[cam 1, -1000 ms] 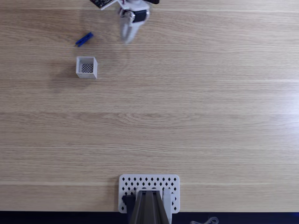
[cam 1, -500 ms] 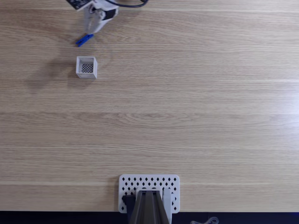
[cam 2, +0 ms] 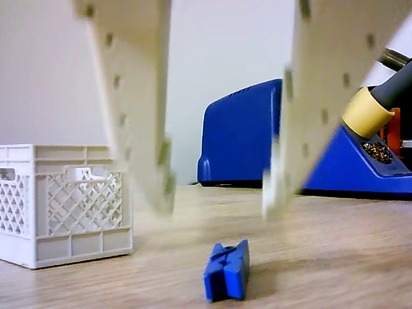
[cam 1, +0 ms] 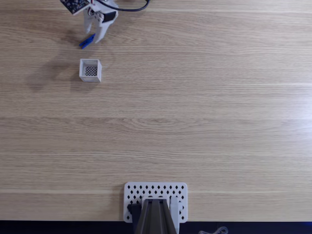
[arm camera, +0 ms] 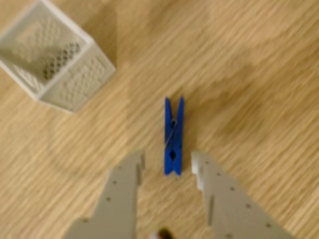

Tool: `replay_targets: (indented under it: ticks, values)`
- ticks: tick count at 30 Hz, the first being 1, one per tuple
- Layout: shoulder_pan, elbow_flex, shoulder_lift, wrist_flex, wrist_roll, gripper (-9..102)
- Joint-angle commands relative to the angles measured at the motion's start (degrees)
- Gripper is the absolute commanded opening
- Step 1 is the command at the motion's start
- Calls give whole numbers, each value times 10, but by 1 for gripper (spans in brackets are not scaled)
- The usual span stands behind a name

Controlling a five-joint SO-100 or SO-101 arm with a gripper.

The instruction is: Grasp a peg and put it in the crate.

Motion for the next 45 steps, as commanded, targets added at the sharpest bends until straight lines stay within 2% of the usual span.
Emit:
replay_targets:
  ticks: [1, 16, 22, 28, 32, 41, 45]
  values:
    - [0, -49, -17, -17, -7, 16]
    - [0, -53, -56, -18, -10, 15]
    - [-2, -47, -56, -18, -10, -1]
    - [-15, -46, -45, -36, -10, 0]
    - [-31, -14, -17, -127, -9, 0]
    - [-50, 120, 20, -493, -1, 0]
    - [-78, 130, 3, -575, 0, 0]
